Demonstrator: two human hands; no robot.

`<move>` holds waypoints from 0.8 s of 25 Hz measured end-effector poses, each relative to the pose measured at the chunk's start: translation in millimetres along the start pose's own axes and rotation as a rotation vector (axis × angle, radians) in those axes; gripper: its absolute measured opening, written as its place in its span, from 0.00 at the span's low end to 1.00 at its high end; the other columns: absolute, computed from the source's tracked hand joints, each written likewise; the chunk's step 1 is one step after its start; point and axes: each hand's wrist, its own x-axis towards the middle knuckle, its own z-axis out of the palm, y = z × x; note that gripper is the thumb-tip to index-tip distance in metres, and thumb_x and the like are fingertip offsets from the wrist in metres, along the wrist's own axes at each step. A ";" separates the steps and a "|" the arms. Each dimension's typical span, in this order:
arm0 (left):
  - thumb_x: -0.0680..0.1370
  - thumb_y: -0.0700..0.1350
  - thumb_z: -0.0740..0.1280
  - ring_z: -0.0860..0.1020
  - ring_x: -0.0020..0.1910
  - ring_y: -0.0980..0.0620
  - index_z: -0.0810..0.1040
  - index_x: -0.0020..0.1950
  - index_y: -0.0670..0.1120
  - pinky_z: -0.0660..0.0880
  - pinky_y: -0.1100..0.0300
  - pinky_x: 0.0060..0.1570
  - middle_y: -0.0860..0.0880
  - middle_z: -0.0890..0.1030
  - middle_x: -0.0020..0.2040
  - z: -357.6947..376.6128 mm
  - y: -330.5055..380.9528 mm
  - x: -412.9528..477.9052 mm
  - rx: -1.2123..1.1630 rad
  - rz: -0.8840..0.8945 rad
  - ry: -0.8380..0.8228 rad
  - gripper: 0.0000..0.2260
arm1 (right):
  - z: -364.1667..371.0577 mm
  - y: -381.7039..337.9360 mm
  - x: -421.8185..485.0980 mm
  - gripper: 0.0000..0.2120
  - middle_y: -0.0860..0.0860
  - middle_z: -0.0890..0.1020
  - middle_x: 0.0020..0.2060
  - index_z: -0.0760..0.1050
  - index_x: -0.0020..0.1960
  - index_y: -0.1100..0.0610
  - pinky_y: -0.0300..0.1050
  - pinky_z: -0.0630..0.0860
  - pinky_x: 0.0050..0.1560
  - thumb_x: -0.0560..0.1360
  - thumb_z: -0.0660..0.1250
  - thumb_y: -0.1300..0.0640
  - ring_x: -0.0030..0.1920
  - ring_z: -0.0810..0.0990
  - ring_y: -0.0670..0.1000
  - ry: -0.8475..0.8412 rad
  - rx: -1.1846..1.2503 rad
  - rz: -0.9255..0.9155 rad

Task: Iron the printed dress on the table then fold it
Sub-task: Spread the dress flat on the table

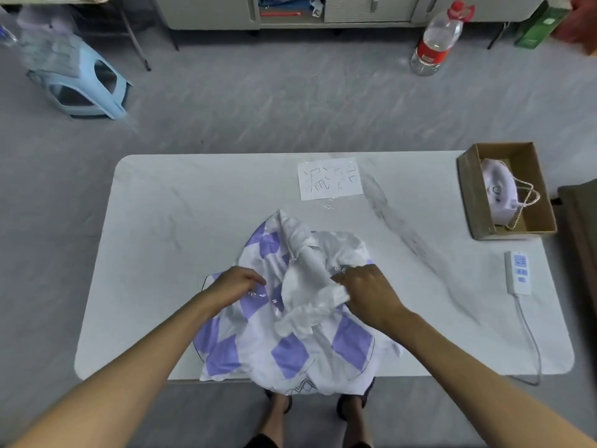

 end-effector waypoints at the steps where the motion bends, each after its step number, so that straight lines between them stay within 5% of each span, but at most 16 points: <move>1: 0.77 0.38 0.63 0.75 0.56 0.53 0.79 0.60 0.46 0.71 0.62 0.51 0.49 0.78 0.63 12.2 -3.4 17.7 -0.014 -0.022 0.113 0.13 | 16.9 5.6 -0.1 0.23 0.53 0.82 0.51 0.78 0.62 0.51 0.47 0.72 0.52 0.66 0.69 0.58 0.51 0.80 0.57 -0.169 0.004 -0.045; 3: 0.77 0.48 0.69 0.74 0.62 0.47 0.69 0.68 0.45 0.70 0.57 0.57 0.46 0.74 0.67 39.5 -5.2 58.7 0.005 -0.018 0.186 0.22 | 38.8 24.0 12.3 0.22 0.51 0.78 0.59 0.75 0.65 0.50 0.39 0.69 0.57 0.72 0.66 0.58 0.57 0.76 0.51 -0.423 0.197 0.049; 5: 0.73 0.56 0.72 0.73 0.64 0.43 0.63 0.71 0.45 0.71 0.53 0.58 0.46 0.73 0.67 69.6 -3.2 105.3 0.042 0.018 0.186 0.32 | 52.7 50.9 41.8 0.18 0.50 0.79 0.58 0.76 0.62 0.52 0.39 0.70 0.54 0.73 0.66 0.59 0.57 0.76 0.51 -0.147 0.463 0.242; 7: 0.71 0.60 0.72 0.74 0.62 0.41 0.59 0.73 0.47 0.72 0.49 0.58 0.45 0.74 0.65 97.6 0.4 145.3 0.144 0.031 0.233 0.38 | 61.6 79.8 78.8 0.25 0.52 0.74 0.62 0.71 0.66 0.51 0.47 0.72 0.57 0.71 0.70 0.48 0.62 0.72 0.55 0.237 0.365 0.408; 10: 0.75 0.54 0.66 0.77 0.56 0.39 0.64 0.68 0.46 0.72 0.50 0.52 0.42 0.78 0.57 122.8 -4.4 190.9 0.402 0.047 0.479 0.25 | 82.0 91.9 123.4 0.39 0.55 0.67 0.64 0.61 0.71 0.51 0.54 0.72 0.57 0.66 0.70 0.38 0.61 0.67 0.59 0.256 0.061 0.419; 13: 0.79 0.43 0.60 0.78 0.50 0.39 0.71 0.61 0.46 0.71 0.52 0.43 0.42 0.80 0.50 110.0 -9.1 185.6 0.401 0.178 0.596 0.11 | 89.6 95.4 132.3 0.25 0.55 0.76 0.57 0.66 0.67 0.52 0.48 0.70 0.46 0.74 0.65 0.46 0.55 0.75 0.59 0.158 -0.029 0.468; 16: 0.79 0.38 0.60 0.78 0.41 0.41 0.78 0.51 0.43 0.74 0.51 0.40 0.45 0.80 0.40 75.3 10.5 142.3 0.069 0.325 0.672 0.07 | 79.0 107.6 117.1 0.19 0.50 0.82 0.47 0.77 0.57 0.53 0.44 0.72 0.45 0.69 0.74 0.46 0.50 0.80 0.55 0.147 0.627 0.714; 20: 0.74 0.42 0.59 0.77 0.35 0.38 0.75 0.36 0.40 0.75 0.46 0.38 0.44 0.77 0.30 0.7 65.5 75.5 -0.275 0.269 0.806 0.09 | 17.8 104.3 77.5 0.03 0.54 0.80 0.31 0.81 0.38 0.61 0.39 0.70 0.31 0.66 0.74 0.65 0.34 0.76 0.53 0.311 1.313 0.812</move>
